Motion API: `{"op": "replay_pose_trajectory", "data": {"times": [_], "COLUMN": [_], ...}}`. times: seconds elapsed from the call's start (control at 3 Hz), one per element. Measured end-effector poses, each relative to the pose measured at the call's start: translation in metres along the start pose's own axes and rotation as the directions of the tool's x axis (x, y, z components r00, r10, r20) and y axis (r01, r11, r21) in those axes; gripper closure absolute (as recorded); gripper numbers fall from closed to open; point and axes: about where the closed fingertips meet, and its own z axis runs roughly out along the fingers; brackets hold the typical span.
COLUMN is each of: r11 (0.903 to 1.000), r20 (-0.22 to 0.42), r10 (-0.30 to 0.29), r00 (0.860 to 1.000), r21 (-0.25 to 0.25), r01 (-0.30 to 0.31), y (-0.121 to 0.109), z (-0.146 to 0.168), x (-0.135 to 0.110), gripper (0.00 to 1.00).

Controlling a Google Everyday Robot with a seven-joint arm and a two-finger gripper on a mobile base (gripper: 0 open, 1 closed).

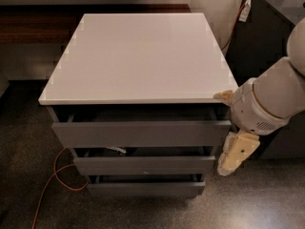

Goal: Pick blue chip bag from middle drawer and place on counter

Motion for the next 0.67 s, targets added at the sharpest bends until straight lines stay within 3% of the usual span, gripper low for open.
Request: {"op": "replay_pose_trajectory", "data": {"times": [0.33, 0.67], "r11": [0.9975, 0.9905], "r20": [0.003, -0.001], "r10": [-0.052, -0.124], "r00": [0.999, 0.992], "r21": [-0.049, -0.061], "r01": [0.052, 0.123], "y": [0.009, 0.018], "z": [0.047, 0.091], "x": [-0.004, -0.005], "gripper": [0.0, 0.0]}}
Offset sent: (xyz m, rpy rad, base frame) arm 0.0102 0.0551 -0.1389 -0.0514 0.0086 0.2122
